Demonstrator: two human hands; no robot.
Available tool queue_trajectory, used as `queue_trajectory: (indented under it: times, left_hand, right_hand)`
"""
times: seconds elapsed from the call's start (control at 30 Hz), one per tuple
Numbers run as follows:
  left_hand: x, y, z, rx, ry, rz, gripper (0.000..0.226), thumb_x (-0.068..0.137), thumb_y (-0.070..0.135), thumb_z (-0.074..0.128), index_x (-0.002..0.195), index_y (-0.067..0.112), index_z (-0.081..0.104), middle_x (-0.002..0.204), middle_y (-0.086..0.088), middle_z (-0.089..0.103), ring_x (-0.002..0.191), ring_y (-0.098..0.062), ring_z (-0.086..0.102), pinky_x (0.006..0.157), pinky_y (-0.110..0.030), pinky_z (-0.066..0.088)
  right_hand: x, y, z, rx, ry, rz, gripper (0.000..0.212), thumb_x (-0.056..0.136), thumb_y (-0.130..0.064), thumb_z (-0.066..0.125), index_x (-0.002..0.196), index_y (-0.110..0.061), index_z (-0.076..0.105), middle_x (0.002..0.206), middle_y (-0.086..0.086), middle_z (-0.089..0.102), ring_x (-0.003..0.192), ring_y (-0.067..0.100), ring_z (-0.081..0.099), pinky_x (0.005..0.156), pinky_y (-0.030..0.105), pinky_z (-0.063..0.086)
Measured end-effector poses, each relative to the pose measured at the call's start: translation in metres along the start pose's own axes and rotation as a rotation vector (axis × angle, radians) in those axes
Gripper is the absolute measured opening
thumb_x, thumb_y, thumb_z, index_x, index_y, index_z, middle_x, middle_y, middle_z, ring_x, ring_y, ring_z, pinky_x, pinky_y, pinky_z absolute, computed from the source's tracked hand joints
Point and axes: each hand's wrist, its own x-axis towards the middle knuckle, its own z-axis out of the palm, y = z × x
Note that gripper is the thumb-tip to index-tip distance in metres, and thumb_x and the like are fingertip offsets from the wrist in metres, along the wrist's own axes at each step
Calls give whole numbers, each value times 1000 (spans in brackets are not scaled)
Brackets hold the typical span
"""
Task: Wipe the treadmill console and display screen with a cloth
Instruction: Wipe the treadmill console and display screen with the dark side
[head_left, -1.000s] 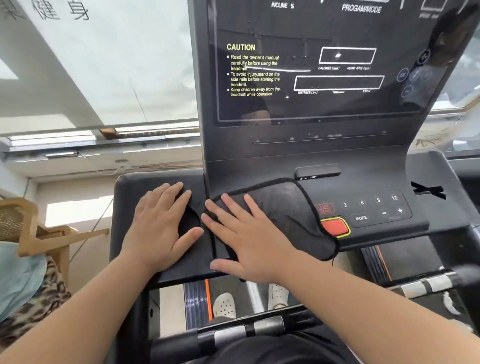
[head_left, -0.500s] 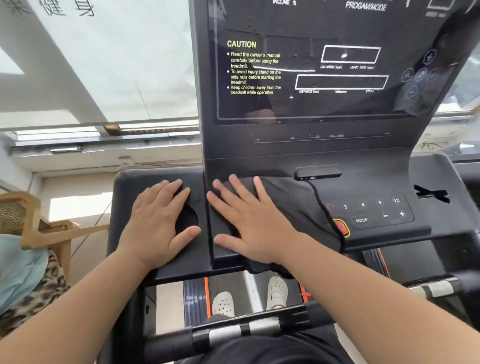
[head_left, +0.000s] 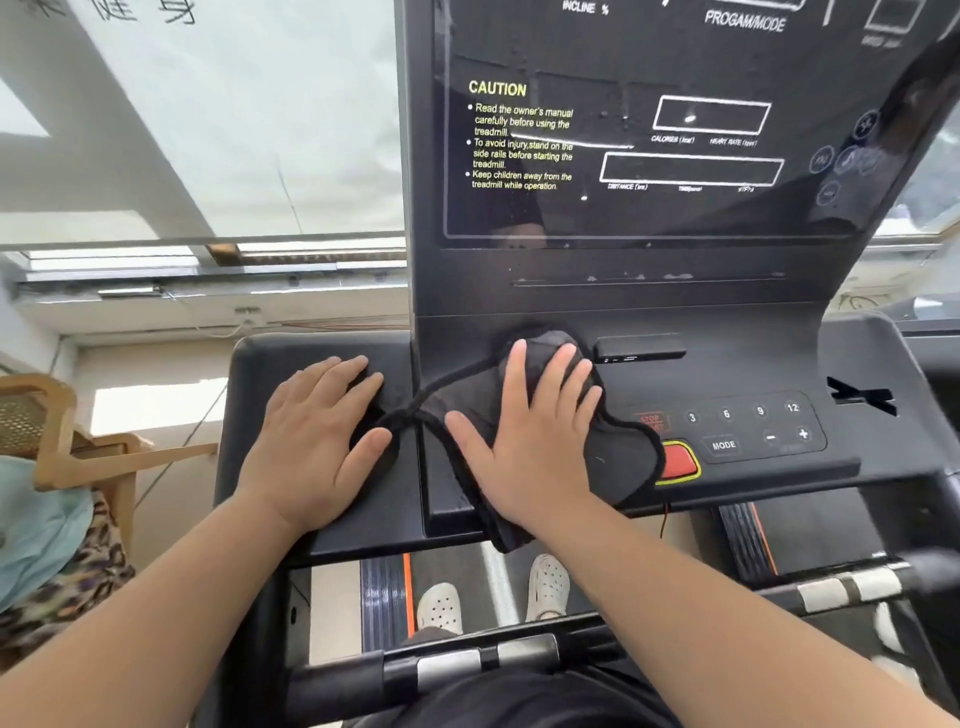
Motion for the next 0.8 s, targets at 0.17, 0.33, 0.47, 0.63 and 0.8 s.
queue_trajectory:
  times: [0.17,0.33,0.47,0.63,0.8]
  left_hand:
    - [1,-4,-1,-114,87,-9,85,98,65,13,145,4,48,146,-15,54,134,-37,48,110,-56,36]
    - [2,-3,1,-58,67,-2,88,97,68,13,144,3,49,145,-17,53,134,-39,48,109,-56,37]
    - [3,-3,2,-29,34,-13,92,95,70,9,144,4,50,148,-16,52,136,-38,46,111,-57,35]
    - [2,-3,1,-6,7,-25,94,94,72,8,144,4,51,148,-16,51,137,-38,46,111,-58,36]
    - [2,-2,-1,-10,7,-28,94,94,72,8,145,4,50,147,-16,52,136,-38,46,110,-57,36]
  right_hand:
    - [21,-20,6,-117,32,-195,104,90,-84,25,163,-18,-10,162,34,-25,150,51,-26,123,63,-9]
    - [6,23,0,-236,-86,-699,74,100,-67,32,163,-33,18,173,8,0,159,35,-6,127,57,4]
    - [-2,70,-8,-313,-119,-753,80,96,-75,32,163,-37,11,173,6,-2,159,33,-9,127,55,-2]
    - [16,52,-12,-203,-29,-364,91,92,-83,9,164,-27,4,170,20,-14,156,38,-18,126,61,2]
    - [18,0,1,-193,8,-366,90,94,-80,20,165,-26,8,169,23,-13,155,43,-17,126,61,-2]
